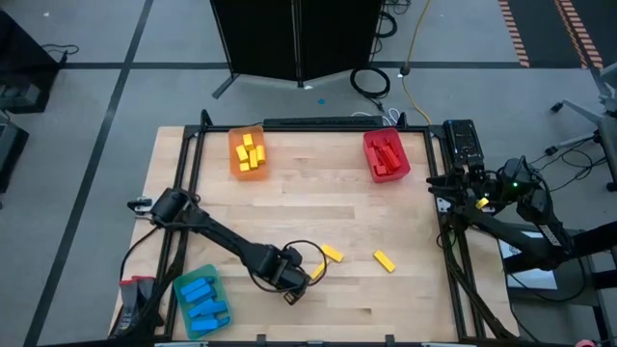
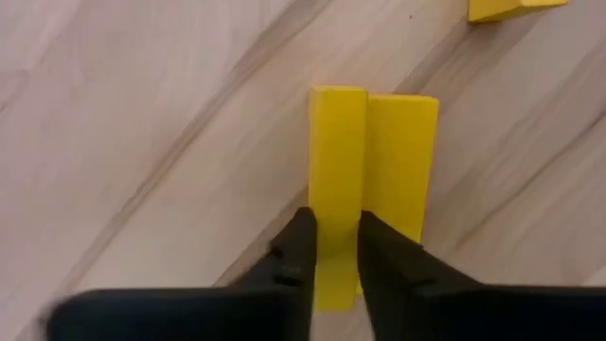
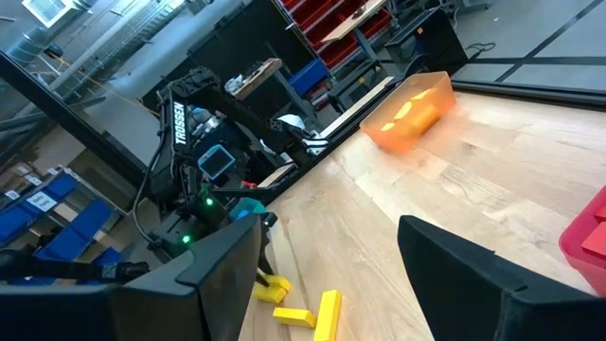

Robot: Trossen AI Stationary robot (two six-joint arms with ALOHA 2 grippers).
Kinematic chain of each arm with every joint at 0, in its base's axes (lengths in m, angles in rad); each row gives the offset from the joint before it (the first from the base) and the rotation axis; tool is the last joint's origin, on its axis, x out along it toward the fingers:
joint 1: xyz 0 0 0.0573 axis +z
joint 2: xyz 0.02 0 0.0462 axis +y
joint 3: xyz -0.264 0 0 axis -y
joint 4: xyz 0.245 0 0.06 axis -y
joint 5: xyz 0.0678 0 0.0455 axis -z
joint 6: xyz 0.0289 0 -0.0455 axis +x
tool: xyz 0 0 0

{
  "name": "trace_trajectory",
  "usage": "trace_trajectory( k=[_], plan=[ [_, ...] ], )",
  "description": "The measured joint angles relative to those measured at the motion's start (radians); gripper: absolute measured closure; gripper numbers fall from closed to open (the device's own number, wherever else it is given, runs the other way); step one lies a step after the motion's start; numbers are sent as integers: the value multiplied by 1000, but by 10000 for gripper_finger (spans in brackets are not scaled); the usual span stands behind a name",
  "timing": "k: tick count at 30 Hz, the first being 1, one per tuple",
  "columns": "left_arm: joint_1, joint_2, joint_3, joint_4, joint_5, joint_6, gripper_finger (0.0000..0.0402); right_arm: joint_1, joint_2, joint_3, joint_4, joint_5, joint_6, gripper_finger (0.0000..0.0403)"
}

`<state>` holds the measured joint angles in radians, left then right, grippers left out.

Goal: Sort blocks
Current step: Put the yellow block into the orange transparent bin

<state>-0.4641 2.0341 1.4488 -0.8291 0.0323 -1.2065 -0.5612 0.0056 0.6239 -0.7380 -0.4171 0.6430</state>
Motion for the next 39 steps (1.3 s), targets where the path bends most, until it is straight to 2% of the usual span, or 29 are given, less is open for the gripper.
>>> trace_trajectory(
  k=[1,10,17,23,27,34,36,39],
  plan=[
    [0,-4,-1,-2,0,4,356,0,0,0,0,0,0,154],
    [38,-71,-3,-58,-9,5,356,0,0,0,0,2,0,154],
    [144,-225,-2,-311,-158,-18,356,0,0,0,0,7,-8,154],
    [355,-388,-1,-502,-371,16,356,0,0,0,1,53,-19,154],
    [545,-468,-1,-526,-466,63,356,0,0,0,2,53,-26,154],
    [855,-493,-17,-493,-480,246,356,0,0,0,1,53,-24,154],
    [914,-494,-60,-416,-473,267,356,0,0,0,1,52,-23,154],
    [988,-491,-128,-302,-407,271,356,0,0,0,1,51,-18,154]
  ],
)
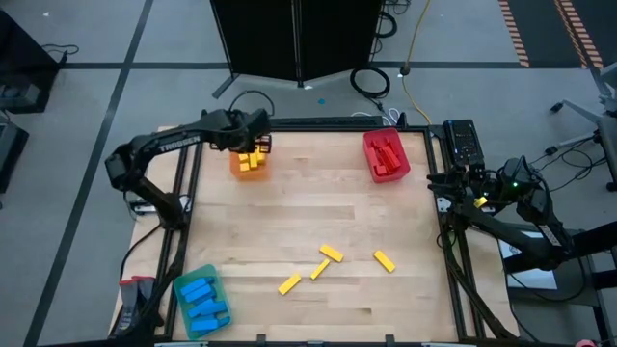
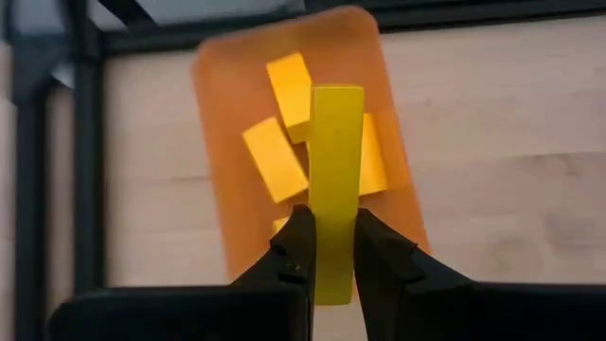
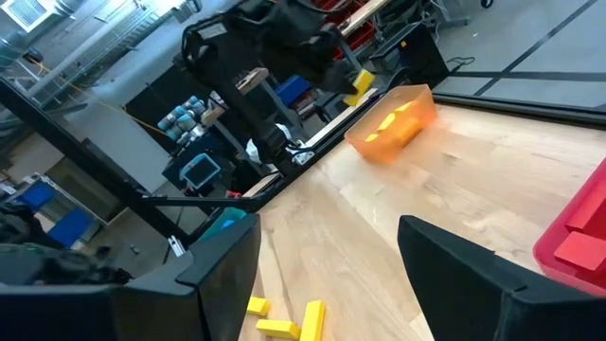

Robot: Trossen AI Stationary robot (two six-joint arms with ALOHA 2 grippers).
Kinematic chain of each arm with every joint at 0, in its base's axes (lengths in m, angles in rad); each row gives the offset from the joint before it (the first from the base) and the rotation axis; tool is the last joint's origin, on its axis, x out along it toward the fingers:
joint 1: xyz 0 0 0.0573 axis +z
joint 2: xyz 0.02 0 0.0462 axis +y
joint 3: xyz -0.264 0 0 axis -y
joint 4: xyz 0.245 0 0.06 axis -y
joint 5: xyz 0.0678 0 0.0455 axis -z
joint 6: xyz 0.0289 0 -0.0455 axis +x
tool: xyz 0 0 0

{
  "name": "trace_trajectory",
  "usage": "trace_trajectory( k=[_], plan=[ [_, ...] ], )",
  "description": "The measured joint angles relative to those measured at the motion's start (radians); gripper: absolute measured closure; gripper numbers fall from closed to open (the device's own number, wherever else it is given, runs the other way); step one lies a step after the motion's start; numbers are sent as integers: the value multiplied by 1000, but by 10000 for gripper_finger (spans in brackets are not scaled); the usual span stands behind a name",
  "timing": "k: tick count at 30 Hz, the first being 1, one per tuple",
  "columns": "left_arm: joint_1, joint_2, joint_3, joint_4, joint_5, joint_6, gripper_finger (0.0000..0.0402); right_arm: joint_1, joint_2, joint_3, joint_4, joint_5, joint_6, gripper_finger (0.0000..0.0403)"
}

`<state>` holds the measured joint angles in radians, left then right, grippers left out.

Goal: Sort blocks
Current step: Put the yellow block into the orange transparent bin

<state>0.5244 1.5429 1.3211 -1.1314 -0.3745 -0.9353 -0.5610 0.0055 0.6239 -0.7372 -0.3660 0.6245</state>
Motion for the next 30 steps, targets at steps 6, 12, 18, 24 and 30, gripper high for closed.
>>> trace_trajectory(
  k=[6,12,18,24,30],
  plan=[
    [67,3,-153,231,98,-19,356,0,0,0,-2,-2,10,154],
    [48,7,-202,330,71,-54,356,0,0,0,-2,-2,9,154],
    [35,61,-250,341,52,-121,356,0,0,0,-2,-2,0,154],
    [16,142,-254,382,70,-133,356,0,0,0,-2,-2,0,154],
    [14,166,-254,416,82,-132,330,0,0,0,-2,-2,8,154]
  ],
)
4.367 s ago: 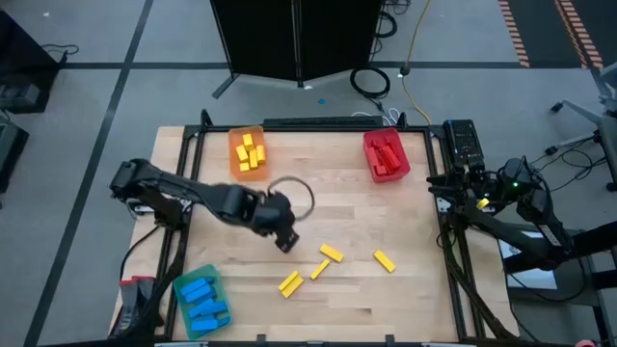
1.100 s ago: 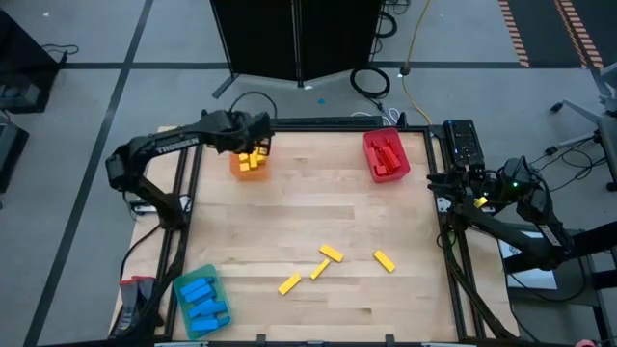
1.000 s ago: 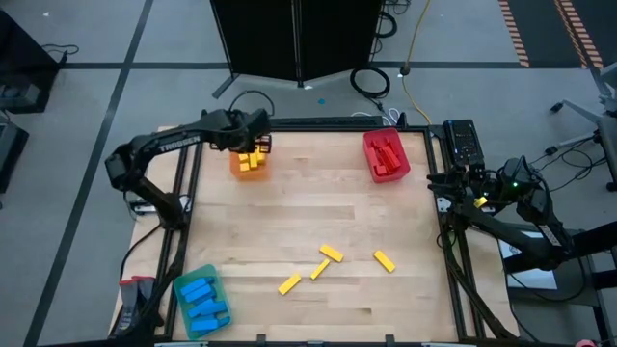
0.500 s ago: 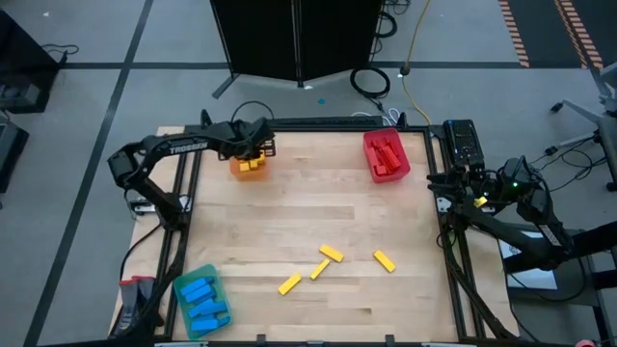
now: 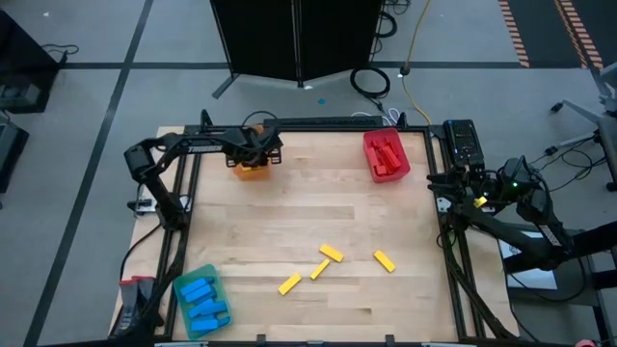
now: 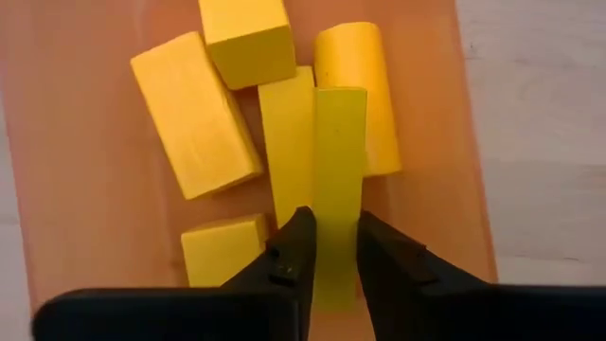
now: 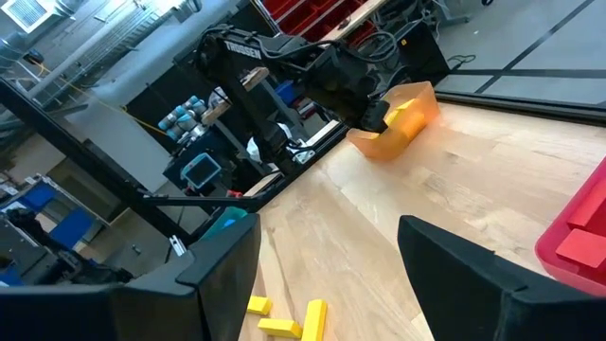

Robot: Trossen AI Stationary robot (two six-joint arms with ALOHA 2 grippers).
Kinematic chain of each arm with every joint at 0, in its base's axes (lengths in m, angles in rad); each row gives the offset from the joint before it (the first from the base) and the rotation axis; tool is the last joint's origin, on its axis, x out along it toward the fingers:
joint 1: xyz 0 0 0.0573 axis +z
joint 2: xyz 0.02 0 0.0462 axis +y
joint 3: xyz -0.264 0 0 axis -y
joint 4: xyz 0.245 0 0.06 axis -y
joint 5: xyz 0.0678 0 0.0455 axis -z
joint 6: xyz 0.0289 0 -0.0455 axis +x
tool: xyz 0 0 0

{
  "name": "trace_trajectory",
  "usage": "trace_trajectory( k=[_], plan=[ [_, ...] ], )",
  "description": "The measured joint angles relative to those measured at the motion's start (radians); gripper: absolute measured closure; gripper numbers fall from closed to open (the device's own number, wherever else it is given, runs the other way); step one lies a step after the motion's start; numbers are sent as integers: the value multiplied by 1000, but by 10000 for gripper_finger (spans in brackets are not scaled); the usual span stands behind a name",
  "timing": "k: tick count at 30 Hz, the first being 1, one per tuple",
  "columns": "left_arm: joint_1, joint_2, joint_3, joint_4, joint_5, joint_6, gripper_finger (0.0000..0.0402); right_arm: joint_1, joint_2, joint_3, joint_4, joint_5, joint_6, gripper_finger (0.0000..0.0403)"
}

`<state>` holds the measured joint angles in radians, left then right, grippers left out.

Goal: Sort blocks
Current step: Put the yellow block into the orange transparent bin

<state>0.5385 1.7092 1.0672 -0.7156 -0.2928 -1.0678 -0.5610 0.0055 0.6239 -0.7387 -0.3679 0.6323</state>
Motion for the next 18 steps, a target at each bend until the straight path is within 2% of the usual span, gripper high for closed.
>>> trace_trajectory(
  k=[8,13,18],
  plan=[
    [0,-1,0,-1,32,33,275,0,0,0,0,0,0,154],
    [2,-7,31,-14,95,192,240,0,0,0,0,0,-13,154],
    [15,-7,144,-148,135,377,225,0,0,0,0,0,-15,154]
  ],
)
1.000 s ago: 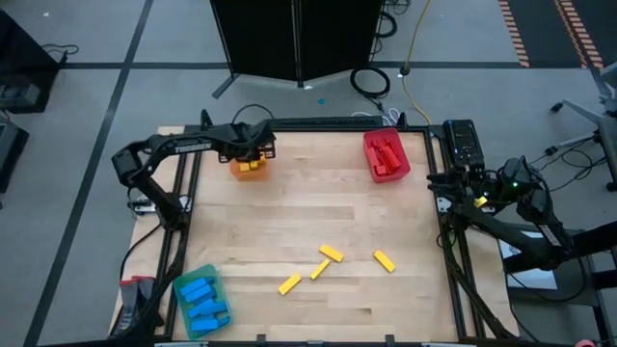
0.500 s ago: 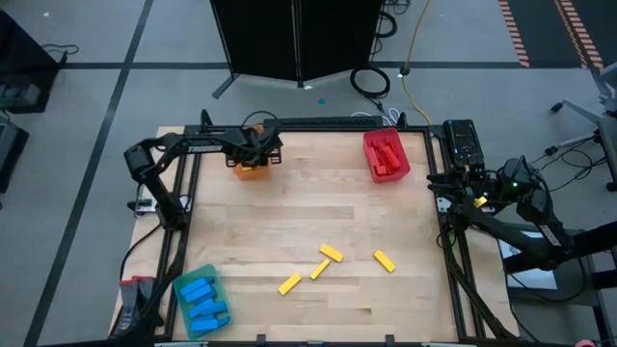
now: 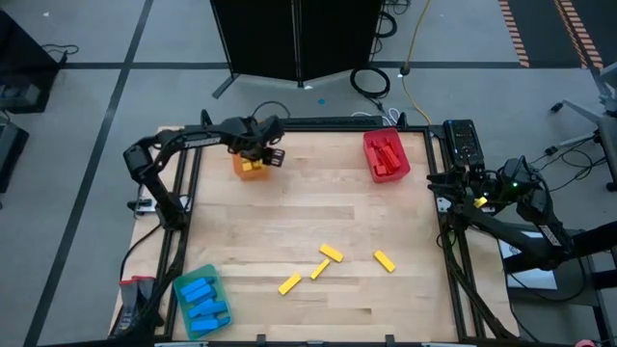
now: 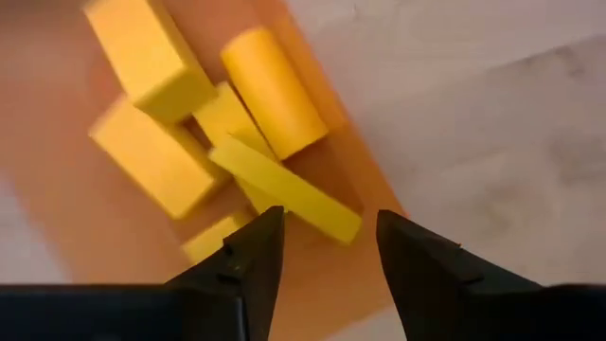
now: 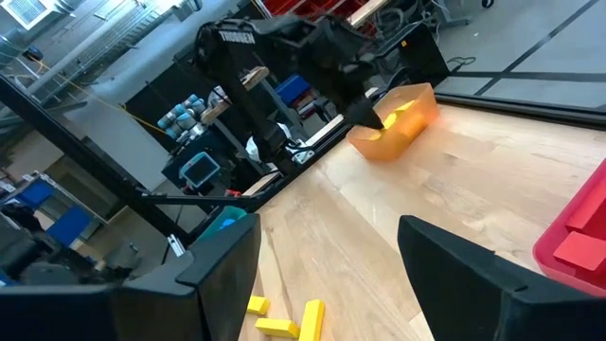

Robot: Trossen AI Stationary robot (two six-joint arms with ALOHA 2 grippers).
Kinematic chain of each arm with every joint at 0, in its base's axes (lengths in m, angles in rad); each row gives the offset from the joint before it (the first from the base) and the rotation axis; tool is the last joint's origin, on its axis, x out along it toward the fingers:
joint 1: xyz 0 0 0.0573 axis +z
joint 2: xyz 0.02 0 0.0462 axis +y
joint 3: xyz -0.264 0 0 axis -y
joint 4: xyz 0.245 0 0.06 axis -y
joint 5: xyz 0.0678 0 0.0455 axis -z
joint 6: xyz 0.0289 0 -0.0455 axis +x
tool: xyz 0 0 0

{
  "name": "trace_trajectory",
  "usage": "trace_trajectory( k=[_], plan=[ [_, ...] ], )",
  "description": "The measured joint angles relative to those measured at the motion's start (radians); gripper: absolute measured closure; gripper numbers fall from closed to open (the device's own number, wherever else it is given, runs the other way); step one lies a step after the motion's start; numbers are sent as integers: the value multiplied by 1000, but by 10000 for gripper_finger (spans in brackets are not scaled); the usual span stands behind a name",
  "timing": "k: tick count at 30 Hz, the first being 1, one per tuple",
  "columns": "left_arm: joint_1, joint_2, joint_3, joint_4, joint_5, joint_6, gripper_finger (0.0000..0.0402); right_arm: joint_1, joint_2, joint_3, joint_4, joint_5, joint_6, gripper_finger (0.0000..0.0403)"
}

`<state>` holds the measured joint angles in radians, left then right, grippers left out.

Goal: Sort blocks
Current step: Put the yellow block into the orange transparent bin

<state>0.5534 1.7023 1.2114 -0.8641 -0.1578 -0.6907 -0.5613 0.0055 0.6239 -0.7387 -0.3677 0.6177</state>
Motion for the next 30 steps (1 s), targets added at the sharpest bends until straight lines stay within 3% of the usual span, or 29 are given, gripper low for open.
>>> trace_trajectory(
  k=[5,9,15,24,30],
  plan=[
    [-5,0,166,-171,-4,148,225,0,0,0,0,0,-1,154],
    [-44,-1,284,-260,8,175,224,0,0,0,0,0,-1,154],
    [-218,-2,363,-311,101,201,224,0,0,0,0,0,-1,154],
    [-570,0,331,-130,109,-110,224,0,0,0,0,0,-2,154],
    [-704,13,325,57,38,-270,224,0,0,0,0,0,-13,154]
  ],
)
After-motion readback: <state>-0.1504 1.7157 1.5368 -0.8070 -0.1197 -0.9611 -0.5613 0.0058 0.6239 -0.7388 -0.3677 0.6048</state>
